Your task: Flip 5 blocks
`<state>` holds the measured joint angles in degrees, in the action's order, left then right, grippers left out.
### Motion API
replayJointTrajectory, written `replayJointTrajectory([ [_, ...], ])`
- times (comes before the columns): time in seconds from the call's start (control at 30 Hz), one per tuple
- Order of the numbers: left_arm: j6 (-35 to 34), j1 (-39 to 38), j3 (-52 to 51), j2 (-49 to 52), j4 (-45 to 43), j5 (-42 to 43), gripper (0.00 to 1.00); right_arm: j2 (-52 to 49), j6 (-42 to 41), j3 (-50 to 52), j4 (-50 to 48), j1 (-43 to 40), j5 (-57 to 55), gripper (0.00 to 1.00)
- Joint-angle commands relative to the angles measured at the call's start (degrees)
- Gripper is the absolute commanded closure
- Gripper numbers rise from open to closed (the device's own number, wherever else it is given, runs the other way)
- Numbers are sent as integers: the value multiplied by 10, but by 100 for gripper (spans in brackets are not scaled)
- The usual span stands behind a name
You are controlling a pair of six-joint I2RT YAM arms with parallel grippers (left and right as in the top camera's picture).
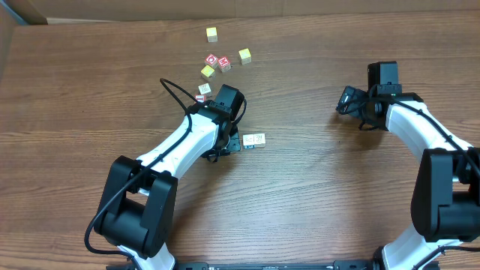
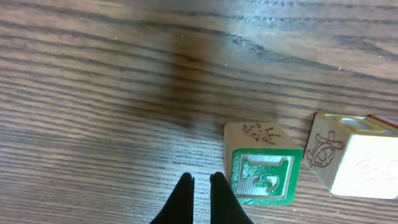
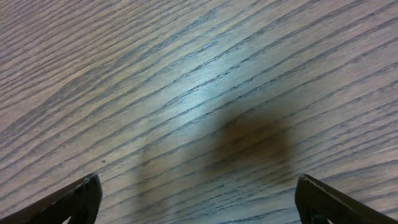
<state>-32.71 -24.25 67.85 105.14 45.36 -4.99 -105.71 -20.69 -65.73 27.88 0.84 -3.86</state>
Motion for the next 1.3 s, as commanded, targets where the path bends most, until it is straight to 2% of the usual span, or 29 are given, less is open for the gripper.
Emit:
replayJointTrajectory([
  [0.0, -8, 1, -3, 5, -5, 1, 96, -2, 6, -10, -3, -2, -6, 0],
  [0.93, -23, -3, -3, 5, -40, 1, 96, -2, 6, -10, -3, -2, -6, 0],
  [1.27, -22, -2, -3, 5, -27, -1, 96, -2, 6, -10, -3, -2, -6, 0],
])
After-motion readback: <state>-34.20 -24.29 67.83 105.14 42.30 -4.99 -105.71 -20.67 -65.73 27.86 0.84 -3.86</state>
